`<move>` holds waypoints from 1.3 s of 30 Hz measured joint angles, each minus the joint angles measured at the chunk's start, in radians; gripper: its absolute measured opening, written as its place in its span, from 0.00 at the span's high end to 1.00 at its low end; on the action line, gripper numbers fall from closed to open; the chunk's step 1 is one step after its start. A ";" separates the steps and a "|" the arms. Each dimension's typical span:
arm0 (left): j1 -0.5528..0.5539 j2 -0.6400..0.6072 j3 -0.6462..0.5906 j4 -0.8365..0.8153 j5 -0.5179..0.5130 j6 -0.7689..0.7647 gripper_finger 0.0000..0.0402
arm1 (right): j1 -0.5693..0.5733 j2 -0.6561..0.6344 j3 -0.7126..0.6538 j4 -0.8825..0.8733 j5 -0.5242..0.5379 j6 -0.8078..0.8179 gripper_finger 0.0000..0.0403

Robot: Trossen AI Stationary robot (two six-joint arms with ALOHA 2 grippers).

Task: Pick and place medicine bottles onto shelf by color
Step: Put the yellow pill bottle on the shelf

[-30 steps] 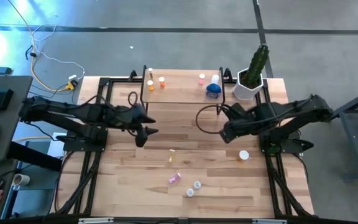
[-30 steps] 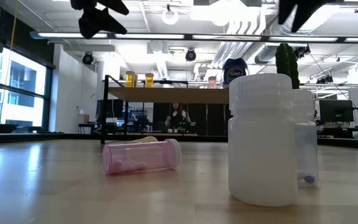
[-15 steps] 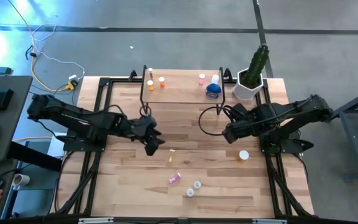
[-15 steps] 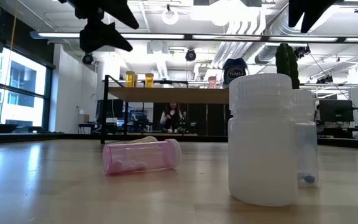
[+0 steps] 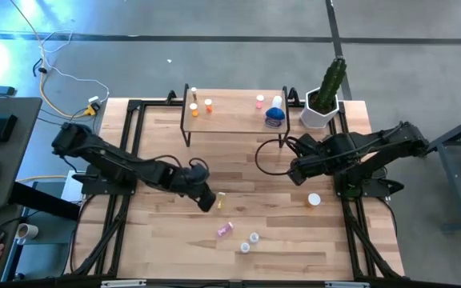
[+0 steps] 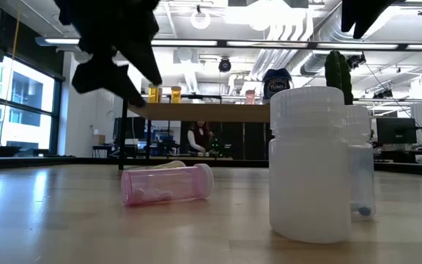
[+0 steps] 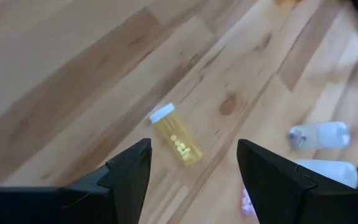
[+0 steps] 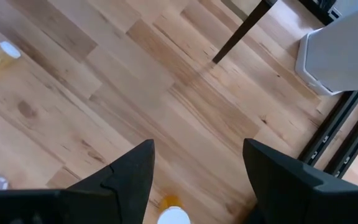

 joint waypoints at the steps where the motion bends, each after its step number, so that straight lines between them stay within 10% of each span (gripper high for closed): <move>1: -0.004 0.020 0.000 0.013 0.000 -0.015 0.43 | 0.000 0.000 0.000 0.000 0.003 -0.001 0.41; 39: -0.019 0.306 0.001 0.203 0.017 -0.163 0.43 | 0.000 0.000 0.000 0.005 0.056 -0.060 0.41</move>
